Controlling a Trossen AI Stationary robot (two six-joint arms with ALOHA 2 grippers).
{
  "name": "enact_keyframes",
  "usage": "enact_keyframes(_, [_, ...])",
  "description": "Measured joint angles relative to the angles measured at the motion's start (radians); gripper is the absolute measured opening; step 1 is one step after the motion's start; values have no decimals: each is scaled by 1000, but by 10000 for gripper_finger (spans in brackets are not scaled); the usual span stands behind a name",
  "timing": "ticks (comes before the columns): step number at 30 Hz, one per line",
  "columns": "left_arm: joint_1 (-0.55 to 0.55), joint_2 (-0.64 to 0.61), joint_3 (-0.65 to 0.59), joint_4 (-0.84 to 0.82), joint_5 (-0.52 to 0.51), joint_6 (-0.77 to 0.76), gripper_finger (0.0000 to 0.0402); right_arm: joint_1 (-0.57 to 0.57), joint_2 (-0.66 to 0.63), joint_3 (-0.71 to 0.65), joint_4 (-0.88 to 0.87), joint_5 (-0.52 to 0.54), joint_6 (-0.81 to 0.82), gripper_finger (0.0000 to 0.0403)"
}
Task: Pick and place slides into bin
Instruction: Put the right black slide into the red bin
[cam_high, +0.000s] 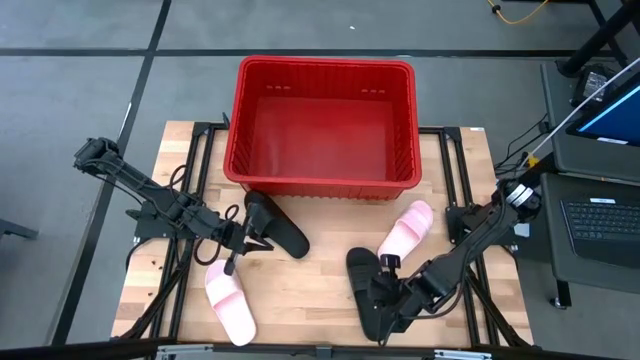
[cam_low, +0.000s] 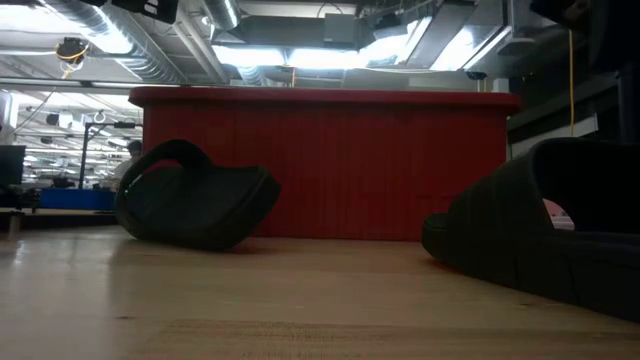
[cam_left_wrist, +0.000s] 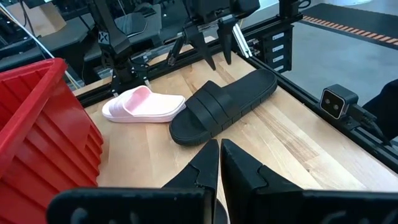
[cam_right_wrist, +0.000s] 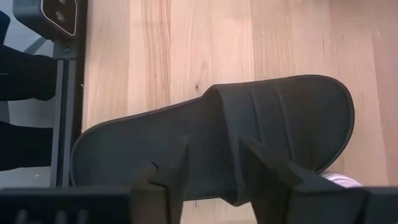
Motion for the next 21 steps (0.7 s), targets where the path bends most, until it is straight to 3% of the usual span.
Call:
enact_keyframes(9, [0,0,0,0,-1,0,13,-1,67,0,4,0,-26,187])
enact_keyframes(21, [0,0,0,0,-2,0,13,-20,112,0,0,53,-57,163])
